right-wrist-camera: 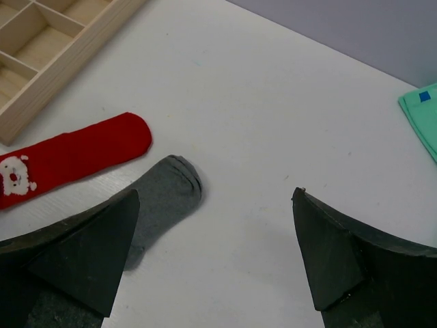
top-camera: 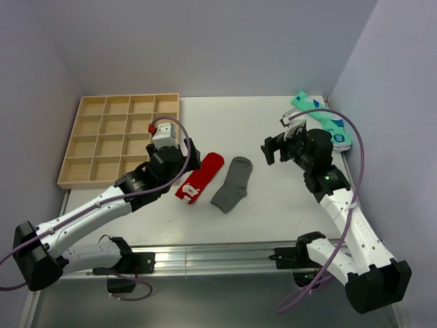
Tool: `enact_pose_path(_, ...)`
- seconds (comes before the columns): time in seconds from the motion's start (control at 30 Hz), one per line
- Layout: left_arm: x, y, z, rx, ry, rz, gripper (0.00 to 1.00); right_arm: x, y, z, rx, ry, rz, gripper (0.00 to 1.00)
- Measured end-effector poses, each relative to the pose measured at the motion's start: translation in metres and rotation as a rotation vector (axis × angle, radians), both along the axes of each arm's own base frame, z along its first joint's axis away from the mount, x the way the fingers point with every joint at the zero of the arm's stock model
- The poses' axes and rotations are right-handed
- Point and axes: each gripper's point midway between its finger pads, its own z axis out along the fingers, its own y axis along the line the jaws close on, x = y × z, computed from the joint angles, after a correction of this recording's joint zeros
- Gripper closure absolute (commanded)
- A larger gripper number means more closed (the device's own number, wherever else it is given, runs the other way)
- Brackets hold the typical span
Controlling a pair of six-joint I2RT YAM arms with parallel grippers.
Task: Roll the socks
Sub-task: Roll the sock at the center of the board.
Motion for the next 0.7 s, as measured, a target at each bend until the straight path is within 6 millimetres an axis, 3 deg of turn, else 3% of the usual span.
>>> enact_pose_path(0.13,-0.001,0.001,-0.002,0.007,0.007,0.002,0.01,0.001,0.0,-0.004,-0.013,0.009,0.002,0.01)
enact_pose_path(0.47,-0.004,0.012,-0.001,-0.022,0.023,0.044,0.03,-0.003,0.004,-0.043,-0.13,0.178,0.071,0.16)
enact_pose_path(0.7,-0.002,0.032,-0.012,-0.067,0.046,0.102,0.09,-0.04,0.047,-0.076,-0.202,0.259,0.256,0.24)
